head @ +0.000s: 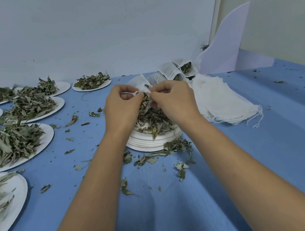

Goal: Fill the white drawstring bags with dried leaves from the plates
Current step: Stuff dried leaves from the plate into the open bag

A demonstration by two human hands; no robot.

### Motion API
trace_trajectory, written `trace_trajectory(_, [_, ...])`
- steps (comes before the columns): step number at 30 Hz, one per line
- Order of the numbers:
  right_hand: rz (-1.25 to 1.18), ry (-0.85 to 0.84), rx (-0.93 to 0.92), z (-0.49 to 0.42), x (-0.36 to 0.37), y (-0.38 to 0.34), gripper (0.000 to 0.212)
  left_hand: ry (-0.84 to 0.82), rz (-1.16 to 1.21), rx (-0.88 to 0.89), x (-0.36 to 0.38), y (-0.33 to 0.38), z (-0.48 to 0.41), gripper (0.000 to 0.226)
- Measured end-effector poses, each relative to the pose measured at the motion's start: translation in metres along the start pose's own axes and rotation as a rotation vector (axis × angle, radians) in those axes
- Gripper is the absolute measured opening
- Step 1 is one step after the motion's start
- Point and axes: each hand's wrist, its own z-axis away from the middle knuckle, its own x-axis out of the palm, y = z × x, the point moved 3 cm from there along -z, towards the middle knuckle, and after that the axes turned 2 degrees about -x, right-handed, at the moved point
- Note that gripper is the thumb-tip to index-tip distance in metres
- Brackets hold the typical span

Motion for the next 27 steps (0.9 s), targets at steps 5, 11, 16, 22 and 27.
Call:
trace_trajectory(5, [0.036,0.042,0.014,-0.004,-0.005,0.005,0.01,-0.236,0.076,-0.077,0.002,0.007,-0.001,0.024])
trace_trajectory(11, [0.002,0.031,0.05,-0.007,-0.007,0.008,0.011,-0.336,-0.158,0.107,-0.002,0.006,0.003,0.05])
trace_trajectory(16, [0.017,-0.044,0.033,-0.005,-0.005,0.006,0.013,-0.192,-0.123,0.153,-0.003,0.004,0.001,0.033])
trace_trajectory(22, [0.019,-0.109,-0.064,0.001,0.002,-0.004,0.013,-0.03,-0.153,0.163,-0.002,0.002,0.004,0.03])
trace_trajectory(27, [-0.072,-0.258,-0.032,0.003,0.009,-0.007,0.014,0.155,-0.191,0.131,-0.005,0.001,0.003,0.034])
